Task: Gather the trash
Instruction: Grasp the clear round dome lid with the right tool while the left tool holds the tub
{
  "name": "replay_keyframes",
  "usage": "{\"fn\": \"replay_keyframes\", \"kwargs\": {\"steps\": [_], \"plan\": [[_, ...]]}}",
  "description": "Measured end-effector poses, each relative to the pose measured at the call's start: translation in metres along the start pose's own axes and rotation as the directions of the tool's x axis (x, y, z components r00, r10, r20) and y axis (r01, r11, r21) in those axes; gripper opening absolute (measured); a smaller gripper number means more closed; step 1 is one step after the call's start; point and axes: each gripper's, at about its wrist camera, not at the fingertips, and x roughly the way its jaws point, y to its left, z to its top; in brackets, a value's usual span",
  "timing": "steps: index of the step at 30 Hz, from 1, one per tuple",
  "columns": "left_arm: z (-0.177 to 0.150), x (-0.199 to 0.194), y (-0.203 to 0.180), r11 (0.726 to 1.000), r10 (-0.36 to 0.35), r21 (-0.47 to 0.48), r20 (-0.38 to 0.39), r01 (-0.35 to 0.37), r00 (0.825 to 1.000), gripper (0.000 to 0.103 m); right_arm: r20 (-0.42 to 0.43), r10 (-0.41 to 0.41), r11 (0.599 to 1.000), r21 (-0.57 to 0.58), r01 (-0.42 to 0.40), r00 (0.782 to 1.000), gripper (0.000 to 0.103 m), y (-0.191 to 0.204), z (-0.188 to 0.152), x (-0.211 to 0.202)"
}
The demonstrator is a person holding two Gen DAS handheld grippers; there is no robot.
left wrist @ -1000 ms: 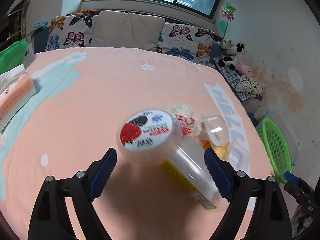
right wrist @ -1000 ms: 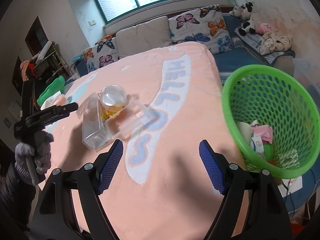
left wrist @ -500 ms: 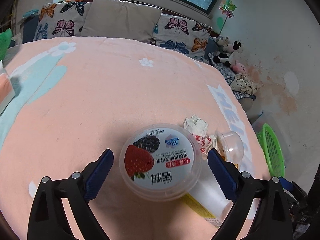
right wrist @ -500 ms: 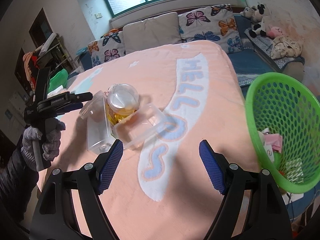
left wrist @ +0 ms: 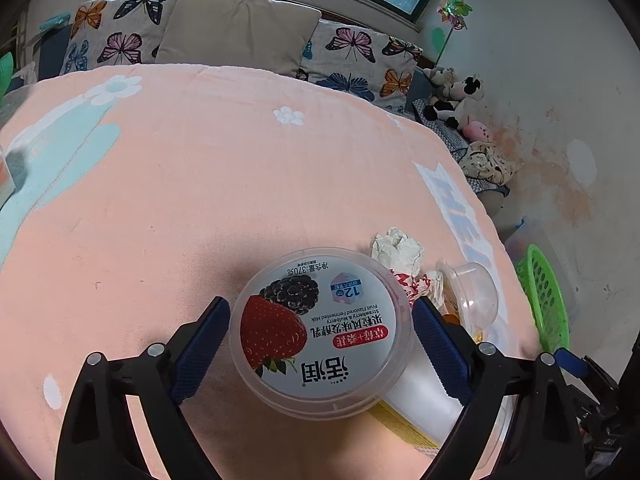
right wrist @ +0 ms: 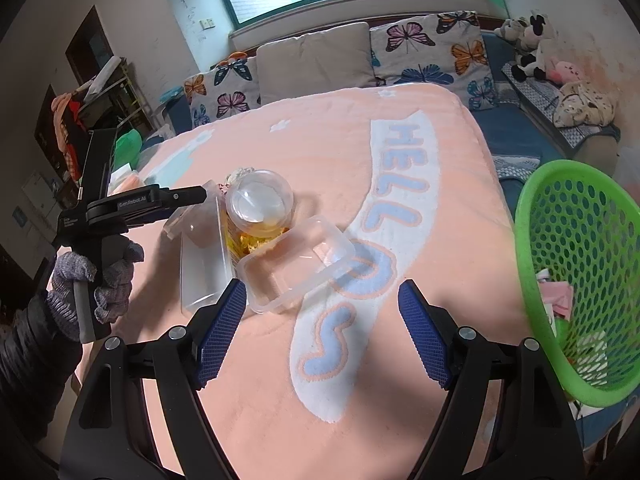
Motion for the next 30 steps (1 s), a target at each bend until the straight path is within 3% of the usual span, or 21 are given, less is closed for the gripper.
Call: {"fn": "replay_keyframes", "kwargs": {"steps": [13, 23, 30], "plan": [[-0.004, -0.019, 0.005, 1.0, 0.0, -0.021, 0.048, 0.001, 0.999, 0.088, -0.003, 0.018, 1.0, -0.024, -0.018, 1.0, 0.078, 0.006, 0.011, 0.014], [-0.007, -0.052, 0.003, 1.0, 0.022, -0.005, 0.093, -0.022, 0.995, 0.088, -0.003, 0.105, 0.993, -0.051, -0.105, 0.995, 0.078, 0.019, 0.035, 0.045], [-0.01, -0.068, 0.004, 1.0, 0.024, 0.005, 0.112, -0.025, 0.993, 0.088, -0.013, 0.196, 0.98, -0.008, -0.197, 0.98, 0.076, 0.019, 0.055, 0.068]]}}
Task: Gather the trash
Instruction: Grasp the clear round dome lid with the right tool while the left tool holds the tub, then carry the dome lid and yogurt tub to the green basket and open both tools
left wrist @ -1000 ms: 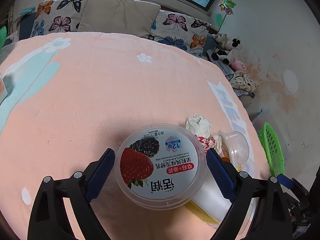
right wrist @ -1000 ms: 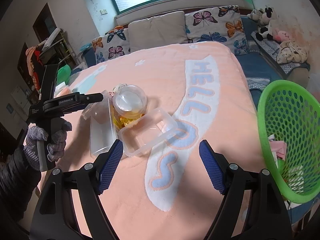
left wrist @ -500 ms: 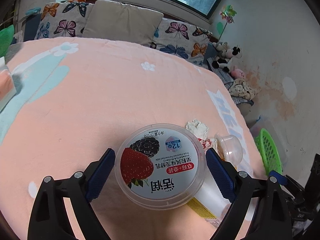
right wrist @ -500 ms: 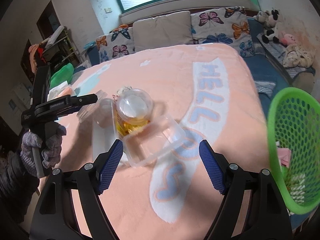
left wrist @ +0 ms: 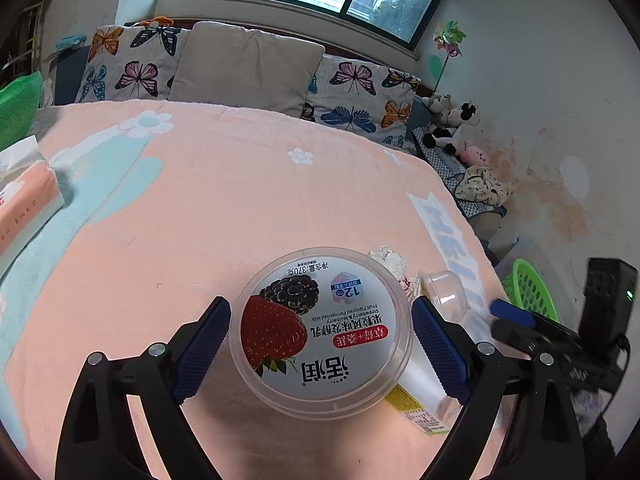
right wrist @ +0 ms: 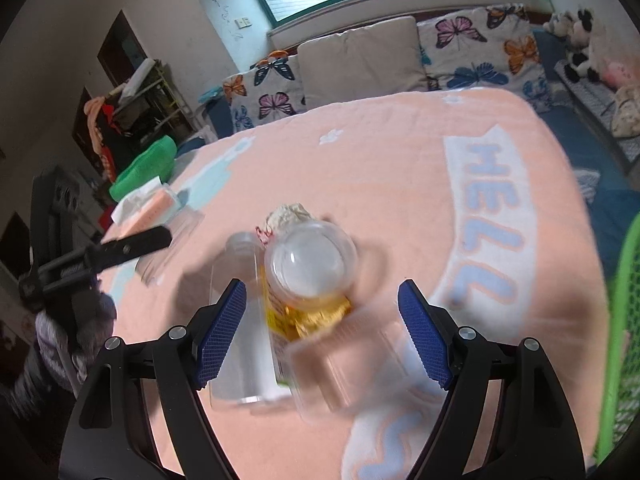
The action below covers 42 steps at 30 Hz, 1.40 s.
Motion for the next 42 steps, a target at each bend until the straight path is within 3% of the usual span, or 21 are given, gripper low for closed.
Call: {"fn": "replay_keyframes", "kwargs": {"steps": [7, 21, 32, 42], "plan": [[-0.003, -0.005, 0.001, 1.0, 0.002, 0.001, 0.002, -0.002, 1.0, 0.088, -0.025, 0.077, 0.994, 0.077, -0.075, 0.997, 0.073, -0.011, 0.009, 0.021], [-0.006, -0.004, 0.005, 1.0, 0.004, -0.003, -0.006, -0.004, 1.0, 0.088, -0.057, 0.093, 0.991, 0.098, -0.088, 0.994, 0.061, -0.009, 0.013, 0.043], [-0.008, -0.01, -0.009, 1.0, -0.008, 0.019, 0.005, 0.008, 1.0, 0.088, 0.013, 0.088, 0.993, 0.084, -0.089, 0.996, 0.06, -0.006, 0.009, 0.002], [-0.019, -0.019, -0.058, 0.995, -0.052, 0.08, 0.002, 0.051, 0.999, 0.088, 0.059, 0.03, 0.995, 0.096, -0.036, 0.998, 0.06, -0.019, -0.012, -0.053]]}}
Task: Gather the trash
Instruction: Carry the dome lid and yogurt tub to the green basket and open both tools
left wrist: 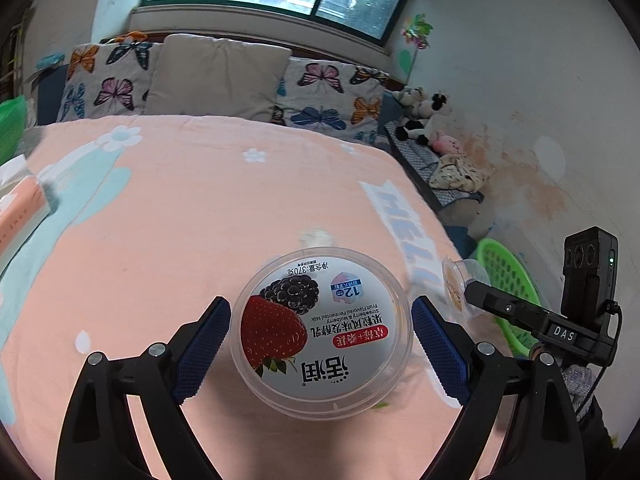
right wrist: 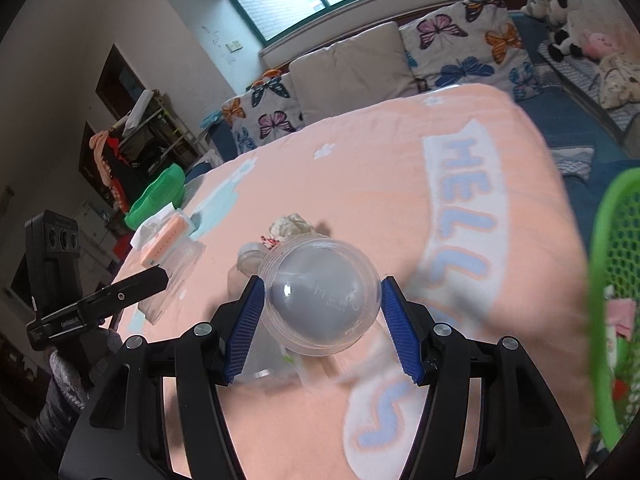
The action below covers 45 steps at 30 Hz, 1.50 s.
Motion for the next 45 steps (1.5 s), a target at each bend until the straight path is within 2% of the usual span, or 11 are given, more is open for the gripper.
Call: {"fn": "replay_keyframes", "kwargs": {"steps": [12, 23, 34, 37, 41, 45], "plan": [[-0.011, 0.015, -0.071, 0.994, -0.078, 0.07, -0.037, 0.081, 0.996, 0.088, 0.055, -0.104, 0.993, 0.06, 0.1, 0.993, 0.06, -0.046, -0.027, -0.069], [-0.015, 0.039, -0.127, 0.983, -0.131, 0.119, -0.084, 0.14, 0.988, 0.088, 0.081, -0.229, 0.966, 0.139, 0.217, 0.97, 0.061, -0.101, -0.043, -0.116], [-0.013, 0.061, -0.174, 0.969, -0.16, 0.169, -0.125, 0.18, 0.979, 0.088, 0.059, -0.339, 0.925, 0.203, 0.321, 0.939, 0.061, -0.154, -0.054, -0.139], [-0.013, 0.066, -0.184, 0.966, -0.162, 0.18, -0.135, 0.185, 0.978, 0.088, 0.053, -0.355, 0.916, 0.216, 0.337, 0.933, 0.061, -0.163, -0.055, -0.141], [-0.011, 0.073, -0.195, 0.961, -0.17, 0.193, -0.146, 0.197, 0.974, 0.088, 0.052, -0.369, 0.909, 0.228, 0.349, 0.928, 0.068, -0.171, -0.054, -0.143], [-0.009, 0.079, -0.21, 0.955, -0.177, 0.211, -0.158, 0.209, 0.971, 0.088, 0.056, -0.381, 0.905, 0.228, 0.36, 0.923, 0.068, -0.174, -0.057, -0.148]]}}
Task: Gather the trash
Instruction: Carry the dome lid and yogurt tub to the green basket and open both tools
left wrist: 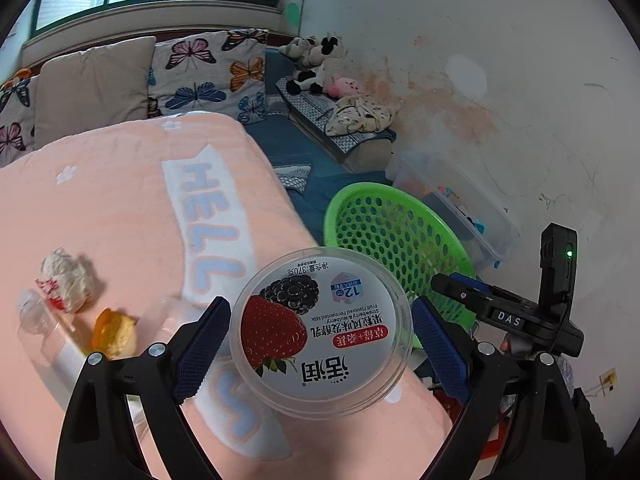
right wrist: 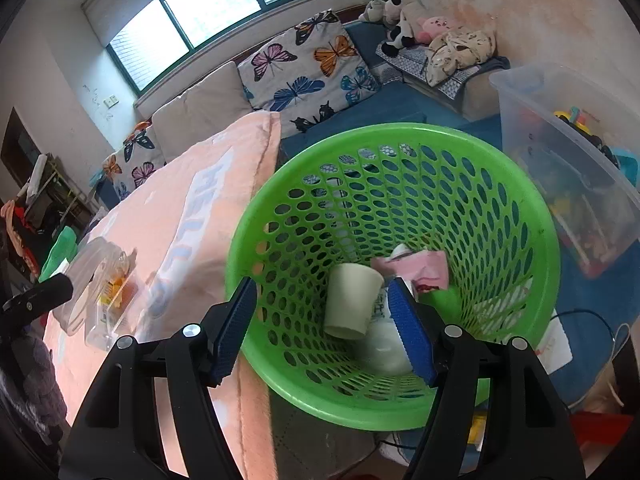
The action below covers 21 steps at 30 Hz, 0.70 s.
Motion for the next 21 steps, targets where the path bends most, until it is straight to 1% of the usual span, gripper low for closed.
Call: {"fn": "replay_keyframes", "kwargs": {"steps": [11, 19, 21], "plan": [[0.008, 0.034, -0.03, 0.999, -0.018, 0.045, -0.046, 0.02, 0.999, 0.088, 0.05, -0.021, 0.999, -0.036, 0.023, 0.999, 0.069, -0.003, -0.009, -0.032], [0.015, 0.061, -0.054, 0.996, -0.002, 0.084, -0.079, 0.009, 0.997, 0.088, 0.093, -0.044, 0.998, -0.037, 0.047, 0.995, 0.07, -0.011, -0.02, -0.055], [0.015, 0.067, -0.058, 0.996, -0.004, 0.086, -0.089, 0.011, 0.996, 0.088, 0.1, -0.048, 0.998, -0.027, 0.051, 0.994, 0.072, -0.015, -0.023, -0.06]]}}
